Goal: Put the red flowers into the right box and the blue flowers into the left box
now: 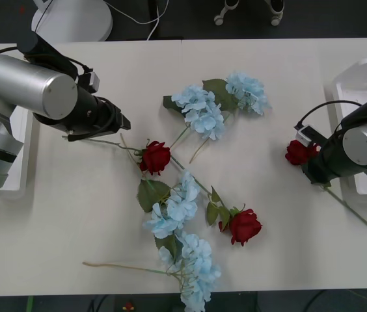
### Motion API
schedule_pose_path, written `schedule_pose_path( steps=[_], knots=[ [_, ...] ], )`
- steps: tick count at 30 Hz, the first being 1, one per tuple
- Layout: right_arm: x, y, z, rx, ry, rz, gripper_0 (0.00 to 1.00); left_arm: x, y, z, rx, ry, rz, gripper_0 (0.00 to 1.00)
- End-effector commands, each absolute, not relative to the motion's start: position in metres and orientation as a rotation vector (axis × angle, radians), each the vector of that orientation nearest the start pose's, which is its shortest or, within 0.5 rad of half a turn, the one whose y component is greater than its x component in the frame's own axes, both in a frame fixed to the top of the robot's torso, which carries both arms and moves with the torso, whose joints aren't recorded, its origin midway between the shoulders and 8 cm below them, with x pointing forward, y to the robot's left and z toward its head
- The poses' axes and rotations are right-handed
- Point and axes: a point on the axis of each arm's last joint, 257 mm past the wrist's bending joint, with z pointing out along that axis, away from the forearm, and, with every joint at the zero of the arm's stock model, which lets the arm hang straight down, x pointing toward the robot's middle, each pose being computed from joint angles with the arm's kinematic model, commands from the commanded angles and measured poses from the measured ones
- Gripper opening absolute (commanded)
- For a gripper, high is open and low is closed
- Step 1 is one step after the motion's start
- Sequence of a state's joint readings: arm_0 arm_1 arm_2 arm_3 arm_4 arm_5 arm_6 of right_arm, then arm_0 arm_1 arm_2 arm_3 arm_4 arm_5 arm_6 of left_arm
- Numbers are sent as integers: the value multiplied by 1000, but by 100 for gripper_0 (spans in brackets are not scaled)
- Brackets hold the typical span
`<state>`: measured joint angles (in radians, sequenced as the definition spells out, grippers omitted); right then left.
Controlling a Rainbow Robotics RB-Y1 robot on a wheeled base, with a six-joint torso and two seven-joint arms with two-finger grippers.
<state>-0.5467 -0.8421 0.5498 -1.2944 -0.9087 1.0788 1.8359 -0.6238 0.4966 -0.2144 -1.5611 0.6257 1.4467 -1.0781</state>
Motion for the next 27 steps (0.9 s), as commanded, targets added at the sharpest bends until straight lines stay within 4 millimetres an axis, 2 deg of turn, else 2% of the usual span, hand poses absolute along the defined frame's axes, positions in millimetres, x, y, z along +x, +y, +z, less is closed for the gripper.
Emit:
schedule_pose_path(
  steps=[1,4,7,11,15,18,19,21,22,25,27],
  knots=[
    [505,-296,-341,-665,2622,39,3,555,225,-181,80,2524,-188,100],
    [509,-278,-326,-612,2602,85,3,555,244,-182,388,2503,-51,100],
    [512,-267,-312,-555,2587,124,2,555,258,-183,624,2465,49,100],
    [522,-262,-277,-456,2559,166,0,556,266,-187,921,2386,157,100],
    [527,-271,-225,-293,2555,223,0,557,262,-199,1167,2291,265,100],
    [530,-297,-183,-155,2537,220,0,557,254,-212,1309,2220,322,100],
    [530,-302,-175,-138,2529,220,0,557,251,-215,1333,2206,329,100],
    [533,-325,-142,-67,2497,212,0,557,245,-223,1412,2162,361,100],
    [534,-332,-134,-52,2490,203,0,557,243,-225,1436,2146,369,100],
    [538,-377,-95,6,2447,78,0,554,235,-239,1564,2080,419,100],
    [538,-398,-83,24,2433,-3,0,551,230,-246,1605,2066,429,100]
  ],
)
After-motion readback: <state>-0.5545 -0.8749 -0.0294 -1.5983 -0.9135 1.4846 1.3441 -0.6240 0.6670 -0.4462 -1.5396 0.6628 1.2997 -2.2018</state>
